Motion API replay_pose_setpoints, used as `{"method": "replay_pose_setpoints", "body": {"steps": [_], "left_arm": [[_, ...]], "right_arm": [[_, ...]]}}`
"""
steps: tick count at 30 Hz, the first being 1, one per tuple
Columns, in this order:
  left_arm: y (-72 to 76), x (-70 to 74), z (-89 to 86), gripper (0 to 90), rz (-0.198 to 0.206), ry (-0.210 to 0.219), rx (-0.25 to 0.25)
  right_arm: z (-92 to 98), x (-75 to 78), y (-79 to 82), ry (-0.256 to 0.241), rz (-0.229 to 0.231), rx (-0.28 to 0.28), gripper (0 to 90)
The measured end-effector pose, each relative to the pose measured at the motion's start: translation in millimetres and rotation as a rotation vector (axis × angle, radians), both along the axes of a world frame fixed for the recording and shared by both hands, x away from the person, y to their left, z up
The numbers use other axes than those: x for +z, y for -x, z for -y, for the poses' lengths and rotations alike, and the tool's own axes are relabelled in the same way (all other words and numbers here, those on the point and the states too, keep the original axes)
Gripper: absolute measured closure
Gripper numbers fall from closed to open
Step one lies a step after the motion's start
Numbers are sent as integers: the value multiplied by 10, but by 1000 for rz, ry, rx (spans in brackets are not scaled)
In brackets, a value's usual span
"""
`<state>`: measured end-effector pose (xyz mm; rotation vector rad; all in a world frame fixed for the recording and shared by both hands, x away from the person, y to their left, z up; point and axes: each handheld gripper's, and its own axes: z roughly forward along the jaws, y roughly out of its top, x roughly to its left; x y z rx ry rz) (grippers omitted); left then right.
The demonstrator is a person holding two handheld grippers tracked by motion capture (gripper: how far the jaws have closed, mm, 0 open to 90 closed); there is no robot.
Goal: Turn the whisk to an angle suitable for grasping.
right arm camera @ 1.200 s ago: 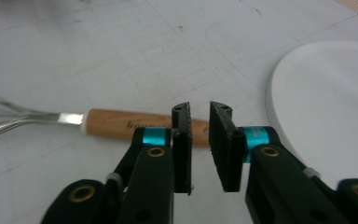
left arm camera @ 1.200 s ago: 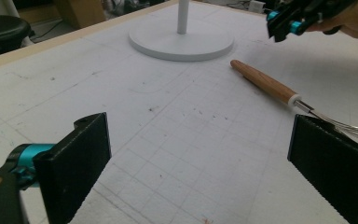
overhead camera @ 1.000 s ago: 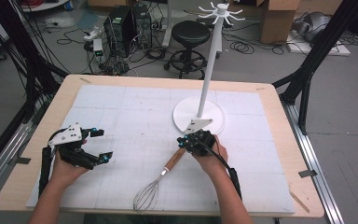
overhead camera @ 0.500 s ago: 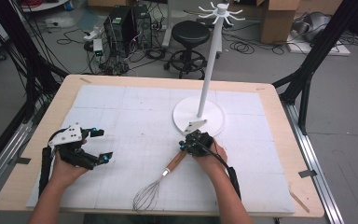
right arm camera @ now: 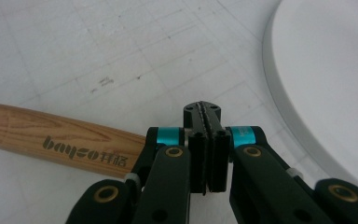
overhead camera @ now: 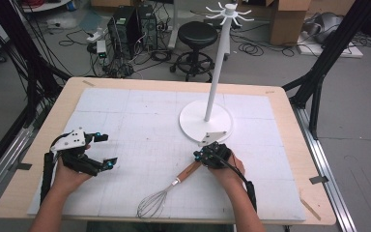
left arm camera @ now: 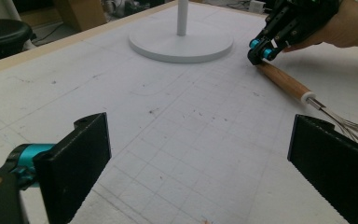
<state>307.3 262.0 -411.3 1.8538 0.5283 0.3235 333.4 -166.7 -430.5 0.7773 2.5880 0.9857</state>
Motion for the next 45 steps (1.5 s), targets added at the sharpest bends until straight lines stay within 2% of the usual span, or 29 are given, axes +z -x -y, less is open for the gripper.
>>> {"method": "replay_pose_setpoints", "body": {"steps": [6,17,20,25,26,28,31,33,34,36,39,45], "left_arm": [[4,2,6,65,0,-1,1],[4,0,14,65,0,-4,-2],[5,2,13,65,-1,-4,-2],[1,1,9,65,0,-6,-3],[2,0,11,65,0,-5,-2],[2,0,13,65,-1,-2,-4],[1,-1,13,65,-2,-2,-4],[2,0,13,65,-2,-2,-4],[3,1,12,65,-3,-1,-4],[4,5,8,65,-1,-4,-3],[5,9,0,65,0,-1,-2],[4,11,-6,65,1,1,0]], "right_arm": [[125,-8,119,-9,11,-4,895],[209,-16,198,-21,8,-2,893],[210,6,216,-37,14,15,828],[221,110,277,-101,83,46,686],[222,125,288,-113,83,52,656],[226,169,313,-135,100,89,630],[207,212,350,-132,117,129,590],[198,243,373,-122,112,144,563],[195,263,376,-119,132,152,548],[201,291,391,-127,124,152,524],[220,340,396,-129,149,155,493],[230,375,425,-137,154,167,412]]}}
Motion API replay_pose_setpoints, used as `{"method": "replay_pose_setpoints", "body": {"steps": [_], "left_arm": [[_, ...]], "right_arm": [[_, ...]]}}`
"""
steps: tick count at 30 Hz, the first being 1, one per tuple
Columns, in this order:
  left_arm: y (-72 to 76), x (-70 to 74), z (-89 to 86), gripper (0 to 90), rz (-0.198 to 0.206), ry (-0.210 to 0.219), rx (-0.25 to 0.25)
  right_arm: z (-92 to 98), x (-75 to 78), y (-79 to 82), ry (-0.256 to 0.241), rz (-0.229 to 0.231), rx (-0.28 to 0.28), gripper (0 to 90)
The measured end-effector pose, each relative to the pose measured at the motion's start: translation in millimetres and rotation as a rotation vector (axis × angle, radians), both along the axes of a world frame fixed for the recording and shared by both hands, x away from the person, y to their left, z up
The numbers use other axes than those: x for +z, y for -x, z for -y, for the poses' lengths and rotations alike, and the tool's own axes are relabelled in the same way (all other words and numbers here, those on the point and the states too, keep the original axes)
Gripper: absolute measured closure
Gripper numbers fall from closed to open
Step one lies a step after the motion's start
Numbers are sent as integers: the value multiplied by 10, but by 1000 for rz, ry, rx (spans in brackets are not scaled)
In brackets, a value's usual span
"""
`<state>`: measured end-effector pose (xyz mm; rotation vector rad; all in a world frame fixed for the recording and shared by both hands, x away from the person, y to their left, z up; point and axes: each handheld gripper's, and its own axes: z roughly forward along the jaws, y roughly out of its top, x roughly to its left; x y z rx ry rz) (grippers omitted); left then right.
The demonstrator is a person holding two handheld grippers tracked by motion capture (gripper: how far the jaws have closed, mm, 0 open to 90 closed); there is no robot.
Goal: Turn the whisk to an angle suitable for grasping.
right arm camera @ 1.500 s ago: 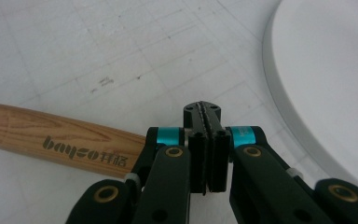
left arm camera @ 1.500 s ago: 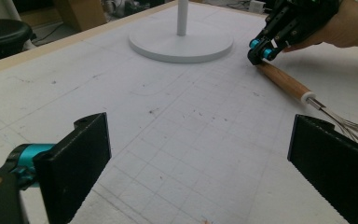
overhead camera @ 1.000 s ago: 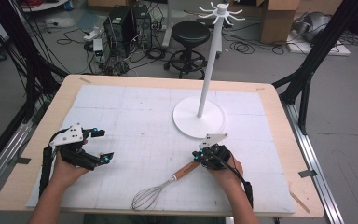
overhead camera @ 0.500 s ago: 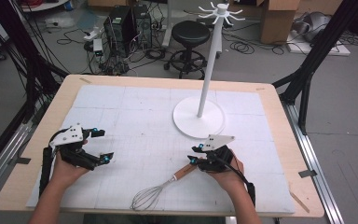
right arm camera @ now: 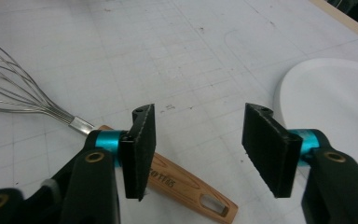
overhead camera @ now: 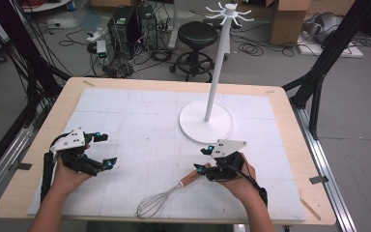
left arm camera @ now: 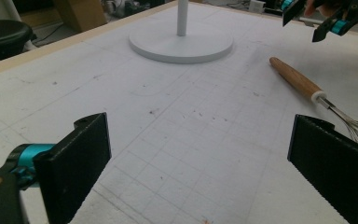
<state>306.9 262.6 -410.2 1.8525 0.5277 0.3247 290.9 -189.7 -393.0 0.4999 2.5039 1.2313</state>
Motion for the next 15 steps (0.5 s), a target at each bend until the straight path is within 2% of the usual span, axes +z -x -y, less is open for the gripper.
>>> {"method": "replay_pose_setpoints", "body": {"steps": [10,13,15], "left_arm": [[1,1,1,65,0,0,0],[2,2,0,65,1,1,0],[1,2,0,65,1,0,-1]], "right_arm": [[-140,-110,12,83,-52,80,291],[-238,-200,3,150,-68,107,266],[-318,-280,2,192,-104,135,260]]}}
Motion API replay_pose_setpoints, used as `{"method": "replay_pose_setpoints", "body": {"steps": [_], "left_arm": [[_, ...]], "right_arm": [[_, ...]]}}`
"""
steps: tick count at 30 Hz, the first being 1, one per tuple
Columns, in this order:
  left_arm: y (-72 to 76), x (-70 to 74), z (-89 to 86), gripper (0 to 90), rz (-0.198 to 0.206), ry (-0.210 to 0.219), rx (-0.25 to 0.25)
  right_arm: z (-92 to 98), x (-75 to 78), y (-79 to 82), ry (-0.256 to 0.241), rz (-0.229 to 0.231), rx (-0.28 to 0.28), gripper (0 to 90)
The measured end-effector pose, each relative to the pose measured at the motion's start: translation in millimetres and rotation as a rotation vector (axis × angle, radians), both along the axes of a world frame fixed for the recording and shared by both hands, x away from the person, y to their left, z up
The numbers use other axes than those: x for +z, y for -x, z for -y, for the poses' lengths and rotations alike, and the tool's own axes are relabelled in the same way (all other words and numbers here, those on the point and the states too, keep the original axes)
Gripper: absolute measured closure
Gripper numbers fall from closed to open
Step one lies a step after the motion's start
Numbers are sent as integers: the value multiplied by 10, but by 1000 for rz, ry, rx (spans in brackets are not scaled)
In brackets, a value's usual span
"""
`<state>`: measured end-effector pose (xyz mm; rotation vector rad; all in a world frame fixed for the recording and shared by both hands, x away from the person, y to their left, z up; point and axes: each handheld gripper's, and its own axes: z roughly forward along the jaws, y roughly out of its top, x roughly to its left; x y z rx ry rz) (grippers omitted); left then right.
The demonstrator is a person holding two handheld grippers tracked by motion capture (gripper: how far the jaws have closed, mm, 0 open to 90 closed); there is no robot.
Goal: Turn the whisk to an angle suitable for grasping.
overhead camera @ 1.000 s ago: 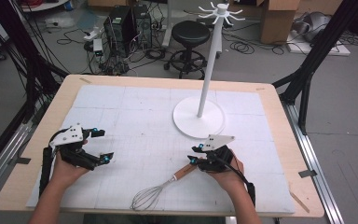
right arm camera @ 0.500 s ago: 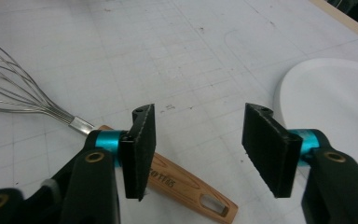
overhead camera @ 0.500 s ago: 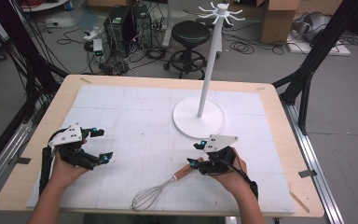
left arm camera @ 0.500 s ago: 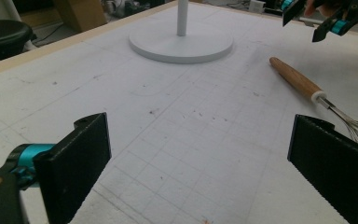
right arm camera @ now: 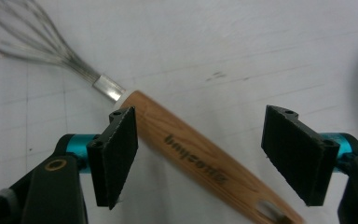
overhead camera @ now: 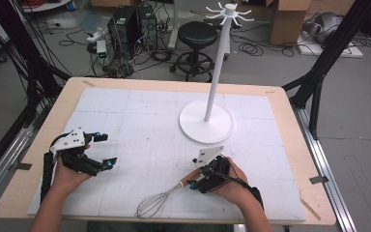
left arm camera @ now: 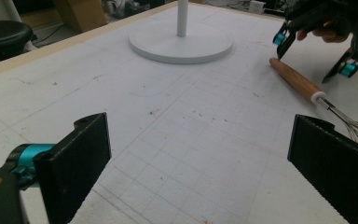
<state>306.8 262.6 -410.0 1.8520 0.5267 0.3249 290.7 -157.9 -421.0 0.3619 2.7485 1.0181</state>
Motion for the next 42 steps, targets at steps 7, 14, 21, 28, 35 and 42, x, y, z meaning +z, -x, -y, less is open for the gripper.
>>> {"method": "replay_pose_setpoints", "body": {"steps": [7,14,21,28,35,42], "left_arm": [[0,5,-9,65,1,3,2],[2,11,-15,65,4,2,6],[4,22,-23,65,10,3,7],[3,26,-29,65,10,4,9],[10,58,-61,65,19,12,13],[15,83,-102,65,26,23,19]], "right_arm": [[-109,-99,-45,74,-38,58,420],[-116,-86,-28,66,-77,77,628],[-194,-87,-49,67,-15,43,718],[-418,-100,-165,53,3,62,719],[-692,-99,-312,60,15,72,719],[-795,-98,-345,69,15,72,702]]}}
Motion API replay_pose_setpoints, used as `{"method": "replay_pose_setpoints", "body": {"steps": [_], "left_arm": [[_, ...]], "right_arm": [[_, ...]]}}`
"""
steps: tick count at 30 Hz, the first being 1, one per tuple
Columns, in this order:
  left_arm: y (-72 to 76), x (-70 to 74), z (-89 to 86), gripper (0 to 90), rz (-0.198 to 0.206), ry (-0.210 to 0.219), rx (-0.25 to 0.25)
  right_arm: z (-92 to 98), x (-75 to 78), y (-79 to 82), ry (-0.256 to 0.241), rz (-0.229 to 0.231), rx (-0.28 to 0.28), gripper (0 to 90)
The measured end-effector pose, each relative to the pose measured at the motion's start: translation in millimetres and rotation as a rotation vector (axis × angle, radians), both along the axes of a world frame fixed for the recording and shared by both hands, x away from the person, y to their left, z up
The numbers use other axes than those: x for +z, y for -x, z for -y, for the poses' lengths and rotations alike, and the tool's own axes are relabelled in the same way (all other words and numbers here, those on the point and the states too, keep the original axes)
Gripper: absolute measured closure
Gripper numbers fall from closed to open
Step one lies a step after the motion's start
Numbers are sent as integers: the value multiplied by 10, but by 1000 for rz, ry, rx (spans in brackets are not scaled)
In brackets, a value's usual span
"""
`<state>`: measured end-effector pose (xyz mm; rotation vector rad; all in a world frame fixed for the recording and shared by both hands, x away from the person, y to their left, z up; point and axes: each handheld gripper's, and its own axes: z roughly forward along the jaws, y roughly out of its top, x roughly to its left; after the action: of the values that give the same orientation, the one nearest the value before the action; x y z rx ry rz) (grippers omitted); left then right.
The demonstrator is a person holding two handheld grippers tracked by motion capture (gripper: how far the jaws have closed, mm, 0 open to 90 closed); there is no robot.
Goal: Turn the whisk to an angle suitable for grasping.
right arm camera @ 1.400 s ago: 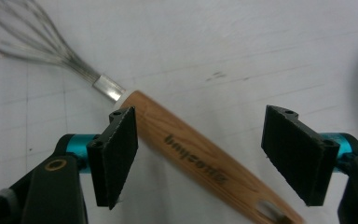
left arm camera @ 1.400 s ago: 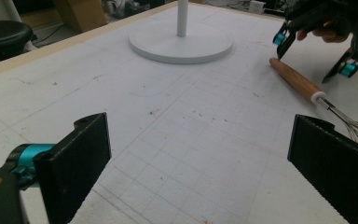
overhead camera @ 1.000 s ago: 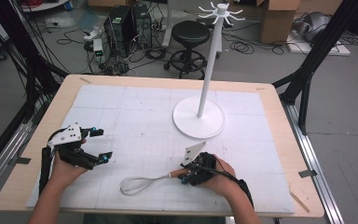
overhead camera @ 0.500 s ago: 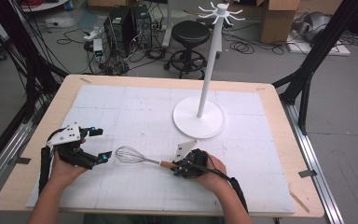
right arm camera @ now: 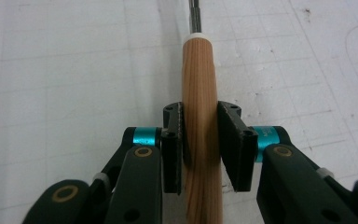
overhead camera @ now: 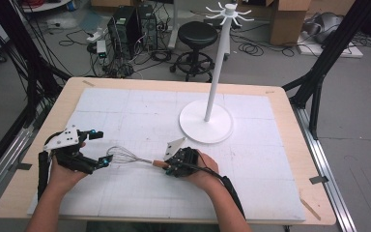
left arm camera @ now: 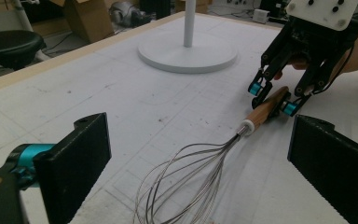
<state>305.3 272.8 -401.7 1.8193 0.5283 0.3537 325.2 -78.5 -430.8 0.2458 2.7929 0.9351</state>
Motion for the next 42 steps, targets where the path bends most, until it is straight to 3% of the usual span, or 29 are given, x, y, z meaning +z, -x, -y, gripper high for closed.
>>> {"method": "replay_pose_setpoints", "body": {"steps": [2,5,9,16,25,35,42], "left_arm": [[-1,4,-5,65,3,-3,-1],[1,5,-6,65,3,-2,0],[4,8,-4,65,4,-1,2],[7,10,-5,65,4,1,3],[14,18,14,65,4,0,-3],[14,31,49,65,5,-5,-19],[13,34,53,65,2,-6,-29]], "right_arm": [[21,12,13,2,-7,-11,644],[63,53,42,-38,-13,-13,607],[154,154,90,-86,12,-25,579],[425,289,175,-161,52,-96,500],[1061,372,307,-363,81,-262,393],[1390,339,353,-422,81,-344,311],[1504,383,361,-480,90,-371,286]]}}
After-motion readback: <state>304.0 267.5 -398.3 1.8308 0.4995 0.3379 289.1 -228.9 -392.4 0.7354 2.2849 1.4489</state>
